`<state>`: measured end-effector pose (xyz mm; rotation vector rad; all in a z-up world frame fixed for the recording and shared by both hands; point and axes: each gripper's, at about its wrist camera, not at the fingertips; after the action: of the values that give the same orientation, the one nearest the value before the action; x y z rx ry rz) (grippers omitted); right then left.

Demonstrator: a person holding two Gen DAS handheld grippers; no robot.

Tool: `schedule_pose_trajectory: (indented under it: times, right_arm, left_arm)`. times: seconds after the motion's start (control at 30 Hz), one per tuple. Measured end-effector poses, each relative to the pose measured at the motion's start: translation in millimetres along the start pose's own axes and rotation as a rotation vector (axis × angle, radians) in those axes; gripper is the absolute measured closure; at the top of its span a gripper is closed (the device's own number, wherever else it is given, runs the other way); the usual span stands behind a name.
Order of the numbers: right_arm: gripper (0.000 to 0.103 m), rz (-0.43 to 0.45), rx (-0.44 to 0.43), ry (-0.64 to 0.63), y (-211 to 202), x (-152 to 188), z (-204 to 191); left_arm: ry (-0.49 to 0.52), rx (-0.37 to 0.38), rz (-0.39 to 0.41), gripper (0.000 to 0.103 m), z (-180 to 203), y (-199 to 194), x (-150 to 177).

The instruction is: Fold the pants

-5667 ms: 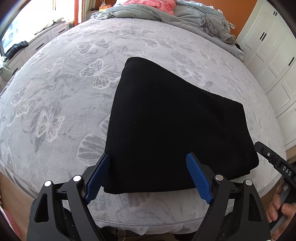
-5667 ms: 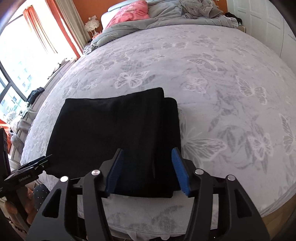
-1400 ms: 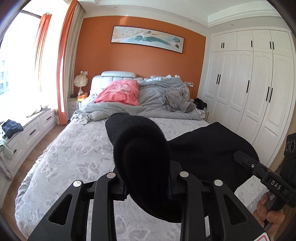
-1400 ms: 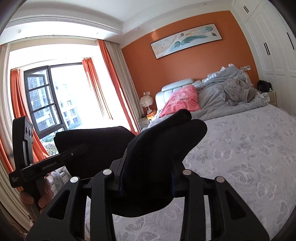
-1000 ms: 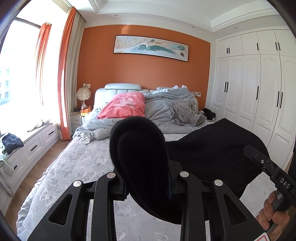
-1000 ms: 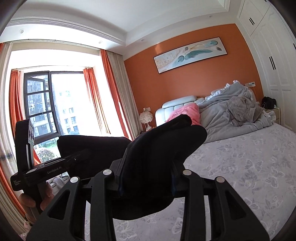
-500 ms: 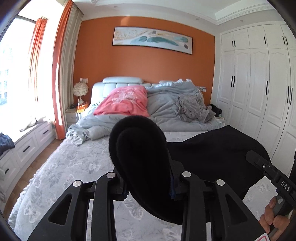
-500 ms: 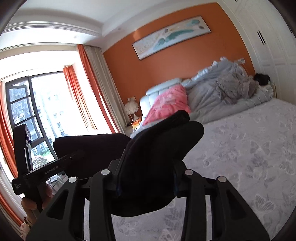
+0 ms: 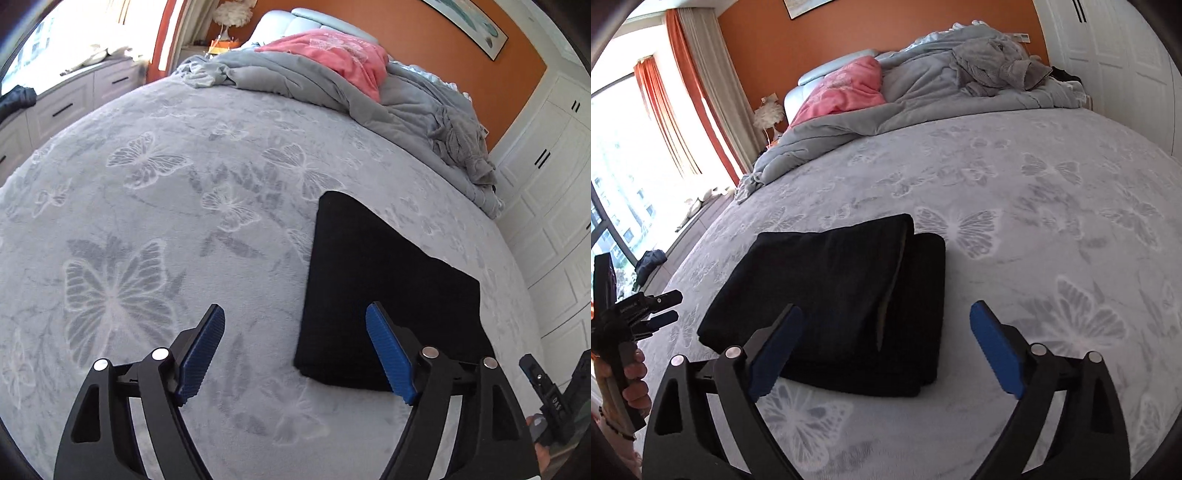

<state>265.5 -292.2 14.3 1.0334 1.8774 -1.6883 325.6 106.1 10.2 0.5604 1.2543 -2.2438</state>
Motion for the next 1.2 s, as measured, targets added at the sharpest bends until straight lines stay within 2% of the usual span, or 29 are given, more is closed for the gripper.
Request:
schedule_pose_trajectory:
  times: [0.13,0.2,0.23,0.27,0.3,0.33,0.37,0.4,0.47,0.53,0.6,0.63,0.67,0.7,0.73,0.8,0.87,0.9,0.93,0.97,1.03,1.07,1.1,1.13,1.17,1.2]
  right_arm:
    - [0.013,-0.091,0.069,0.032,41,11,-1]
    - [0.013,-0.126,0.046,0.071,53,19,6]
    - [0.013,-0.162,0.026,0.099,63,23,9]
    - [0.021,-0.19,-0.01,0.129,69,28,11]
    - [0.044,-0.218,-0.095,0.181,77,32,13]
    - [0.049,-0.221,-0.121,0.21,77,31,12]
    - [0.064,-0.214,-0.131,0.216,72,27,10]
    - [0.069,-0.198,-0.155,0.218,64,21,7]
    - [0.07,-0.164,-0.242,0.214,40,12,1]
    - [0.069,-0.141,-0.289,0.19,18,15,-3]
    - [0.06,-0.164,-0.254,0.125,13,30,-6]
    - [0.06,-0.194,-0.201,0.084,18,41,-6]
    - [0.055,-0.229,-0.131,0.077,25,54,-2]
    - [0.054,-0.219,-0.142,0.118,21,59,5]
    - [0.054,-0.192,-0.146,0.152,10,59,9]
    - [0.054,-0.066,-0.061,0.099,-21,44,0]
    - [0.056,0.012,-0.071,0.026,-37,19,-21]
    - [0.056,0.021,-0.085,0.007,-36,7,-31]
    - [0.058,0.014,-0.093,-0.011,-28,-4,-41]
    - [0.063,-0.003,-0.09,-0.024,-13,-12,-48]
    - [0.077,-0.085,-0.073,-0.051,26,-15,-54]
    - [0.097,-0.153,-0.015,-0.074,57,-10,-52]
    - [0.103,-0.199,0.053,-0.096,81,-2,-46]
    - [0.103,-0.205,0.041,-0.076,93,3,-35]
    - [0.103,-0.192,0.017,-0.02,87,1,-23]
    - [0.099,-0.182,0.037,0.013,76,-3,-19]
  left_arm:
    - [-0.03,0.046,-0.127,0.024,14,56,-1]
    - [-0.067,0.03,-0.18,0.023,9,84,4]
    - [-0.098,0.047,-0.199,0.021,3,96,6]
    - [-0.113,0.063,-0.179,0.022,0,100,8]
    - [-0.114,0.076,-0.152,0.027,-1,98,8]
    - [-0.116,0.117,-0.149,0.055,1,96,7]
    - [-0.133,0.16,-0.17,0.064,2,95,7]
    - [-0.138,0.166,-0.153,0.071,5,87,5]
    - [-0.107,0.181,-0.118,0.075,16,65,1]
    - [-0.08,0.191,-0.092,0.075,24,37,3]
    - [-0.025,0.137,-0.085,0.071,28,15,11]
    - [-0.006,0.102,-0.102,0.064,25,14,20]
    - [0.005,0.067,-0.141,0.061,20,21,27]
    - [0.0,0.043,-0.202,0.06,13,31,35]
    - [-0.024,0.037,-0.228,0.059,6,34,40]
    - [-0.032,0.044,-0.144,0.059,10,14,38]
    - [0.058,-0.005,-0.033,0.059,27,-12,29]
    - [0.096,-0.018,0.008,0.051,35,-19,23]
    - [0.125,-0.039,0.035,0.043,45,-23,17]
    - [0.148,-0.05,0.045,0.042,52,-20,13]
    - [0.168,-0.049,0.014,0.042,62,-4,11]
    - [0.164,-0.043,-0.012,0.042,61,6,12]
    - [0.16,-0.048,-0.038,0.042,60,16,15]
    - [0.154,-0.061,-0.068,0.042,58,28,19]
    - [0.144,-0.066,-0.091,0.042,55,36,22]
    - [0.132,-0.07,-0.097,0.042,52,41,28]
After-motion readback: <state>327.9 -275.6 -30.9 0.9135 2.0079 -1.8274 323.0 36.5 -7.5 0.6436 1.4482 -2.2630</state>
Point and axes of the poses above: each gripper's, at about its wrist camera, not at the fingertips, and y roughly the way its jaws point, z to its right, x to its underside, and after that the axes turned 10 degrees about x, right-handed
